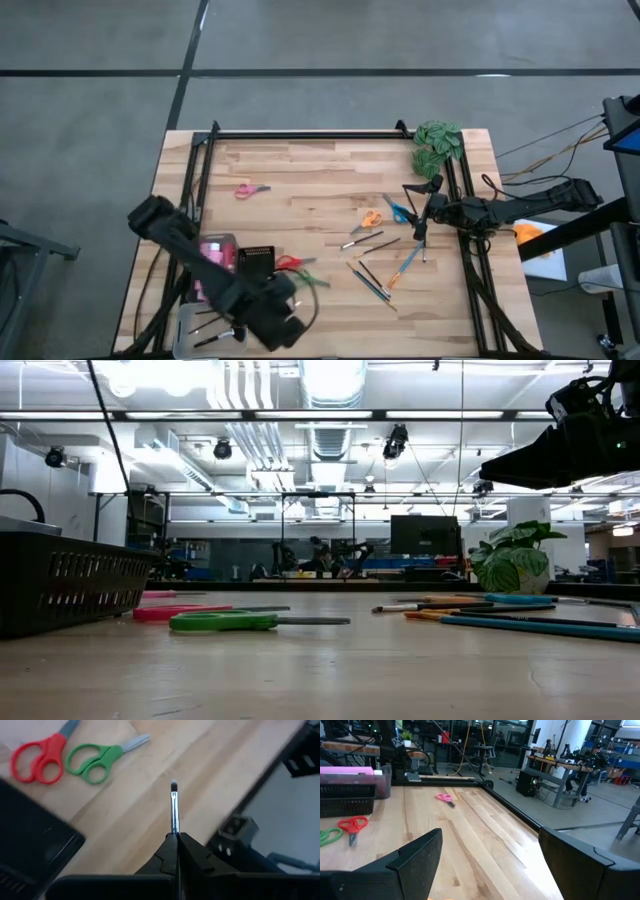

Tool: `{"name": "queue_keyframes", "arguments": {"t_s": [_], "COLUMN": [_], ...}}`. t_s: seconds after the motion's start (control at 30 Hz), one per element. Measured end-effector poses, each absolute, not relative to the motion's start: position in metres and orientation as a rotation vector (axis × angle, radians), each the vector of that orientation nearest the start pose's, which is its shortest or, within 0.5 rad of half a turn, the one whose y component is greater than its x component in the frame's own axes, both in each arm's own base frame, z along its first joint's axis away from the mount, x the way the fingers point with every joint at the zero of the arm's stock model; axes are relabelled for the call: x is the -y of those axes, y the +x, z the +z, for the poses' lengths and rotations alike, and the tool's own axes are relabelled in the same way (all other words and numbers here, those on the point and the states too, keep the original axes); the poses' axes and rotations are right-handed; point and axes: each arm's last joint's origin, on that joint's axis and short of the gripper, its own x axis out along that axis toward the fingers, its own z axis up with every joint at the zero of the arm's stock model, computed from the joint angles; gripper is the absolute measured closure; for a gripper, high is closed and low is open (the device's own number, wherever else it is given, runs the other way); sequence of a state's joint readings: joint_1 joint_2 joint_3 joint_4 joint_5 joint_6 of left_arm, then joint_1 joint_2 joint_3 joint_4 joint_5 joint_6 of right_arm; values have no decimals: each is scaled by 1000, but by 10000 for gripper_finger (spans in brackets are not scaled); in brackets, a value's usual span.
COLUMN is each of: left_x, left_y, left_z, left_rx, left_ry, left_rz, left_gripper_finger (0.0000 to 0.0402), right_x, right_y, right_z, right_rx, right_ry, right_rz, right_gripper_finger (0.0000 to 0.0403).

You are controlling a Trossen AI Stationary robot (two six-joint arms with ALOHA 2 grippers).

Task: Pick & Place Paint Supplies
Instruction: Put the silver paint brush into the transparent bin

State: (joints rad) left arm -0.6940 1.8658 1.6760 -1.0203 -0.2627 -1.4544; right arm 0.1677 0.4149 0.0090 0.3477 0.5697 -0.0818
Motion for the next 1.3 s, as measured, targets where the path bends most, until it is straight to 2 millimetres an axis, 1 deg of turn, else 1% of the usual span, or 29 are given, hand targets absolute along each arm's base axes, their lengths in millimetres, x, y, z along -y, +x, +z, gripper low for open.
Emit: {"name": "queue_keyframes", "arguments": {"t_s": [0.1, 0.23, 0.3, 0.47, 0.57, 0.73, 0.87, 1.13, 1.3], "left_x": [246, 256, 262, 273, 279, 285, 284, 277, 275], "left_y": [278, 253, 241, 213, 197, 177, 167, 157, 155], "left_z": [293, 301, 303, 300, 296, 274, 253, 206, 187], "left_rx": [-1074, -1123, -1166, -1299, -1342, -1380, -1396, -1445, -1458], "left_ry": [-699, -604, -549, -455, -395, -305, -288, -262, -285], "left_rz": [402, 334, 298, 271, 260, 273, 334, 360, 339], "left_gripper_finger": [394, 394, 394, 394, 394, 394, 394, 394, 394], "right_x": [-4, -5, -5, -4, -5, -4, -5, -4, -5], "right_y": [120, 120, 120, 120, 120, 120, 120, 120, 120], "right_z": [163, 163, 163, 163, 163, 163, 163, 163, 163], "right_rx": [-71, -71, -71, -71, -71, -71, -71, -71, -71], "right_ry": [-100, -99, -102, -102, -100, -101, -101, -100, -101], "right_rz": [-399, -399, -399, -399, -399, -399, -399, -400, -399], "right_gripper_finger": [74, 74, 74, 74, 74, 74, 74, 74, 74]}}
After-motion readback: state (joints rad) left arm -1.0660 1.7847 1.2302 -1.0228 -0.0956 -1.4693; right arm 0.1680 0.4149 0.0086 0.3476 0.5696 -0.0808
